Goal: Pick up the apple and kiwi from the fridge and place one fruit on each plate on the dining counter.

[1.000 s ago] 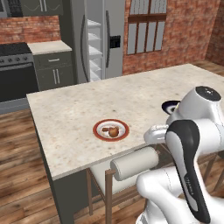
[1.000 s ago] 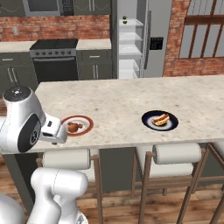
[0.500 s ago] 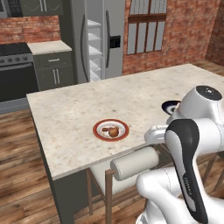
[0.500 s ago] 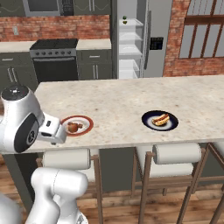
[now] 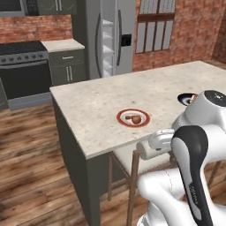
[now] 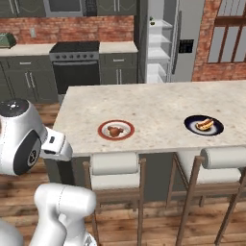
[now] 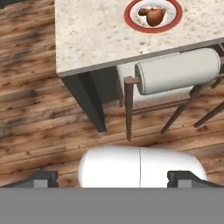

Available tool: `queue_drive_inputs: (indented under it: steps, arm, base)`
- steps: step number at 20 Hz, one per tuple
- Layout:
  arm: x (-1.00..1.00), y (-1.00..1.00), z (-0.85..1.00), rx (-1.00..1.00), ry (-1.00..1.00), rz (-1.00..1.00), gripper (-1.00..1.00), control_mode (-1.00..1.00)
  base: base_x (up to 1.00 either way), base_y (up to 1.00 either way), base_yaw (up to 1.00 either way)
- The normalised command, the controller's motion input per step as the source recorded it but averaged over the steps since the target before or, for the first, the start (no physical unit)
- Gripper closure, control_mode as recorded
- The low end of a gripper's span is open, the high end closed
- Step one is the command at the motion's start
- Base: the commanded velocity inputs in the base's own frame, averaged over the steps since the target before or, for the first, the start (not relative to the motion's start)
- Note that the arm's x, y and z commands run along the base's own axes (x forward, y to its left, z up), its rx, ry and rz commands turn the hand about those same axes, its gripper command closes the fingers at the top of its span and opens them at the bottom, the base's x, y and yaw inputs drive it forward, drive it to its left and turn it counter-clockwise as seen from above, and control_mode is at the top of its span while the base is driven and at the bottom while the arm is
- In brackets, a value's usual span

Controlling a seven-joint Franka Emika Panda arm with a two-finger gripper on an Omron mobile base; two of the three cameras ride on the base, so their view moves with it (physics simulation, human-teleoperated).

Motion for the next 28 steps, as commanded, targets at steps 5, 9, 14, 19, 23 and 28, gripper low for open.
queue_drive_inputs:
  steps: [5, 9, 14, 19, 23, 28]
  arm:
    - [0.00, 0.00, 0.00, 0.00, 0.00, 0.00, -1.00, 1.00]
    - [0.00, 0.00, 0.00, 0.00, 0.00, 0.00, -1.00, 1.00]
    - [0.00, 0.00, 0.00, 0.00, 0.00, 0.00, -1.00, 1.00]
    - [0.00, 0.00, 0.00, 0.00, 0.00, 0.00, -1.00, 1.00]
    - [0.00, 0.00, 0.00, 0.00, 0.00, 0.00, -1.00, 1.00]
    - [0.00, 0.00, 0.00, 0.00, 0.00, 0.00, -1.00, 1.00]
  base:
    - [0.54, 1.00, -0.12]
    - [1.00, 1.00, -0.26]
    - [0.66, 1.00, -0.27]
    - [-0.14, 1.00, -0.20]
    - [-0.04, 1.00, -0.01]
    - [0.97, 1.00, -0.20]
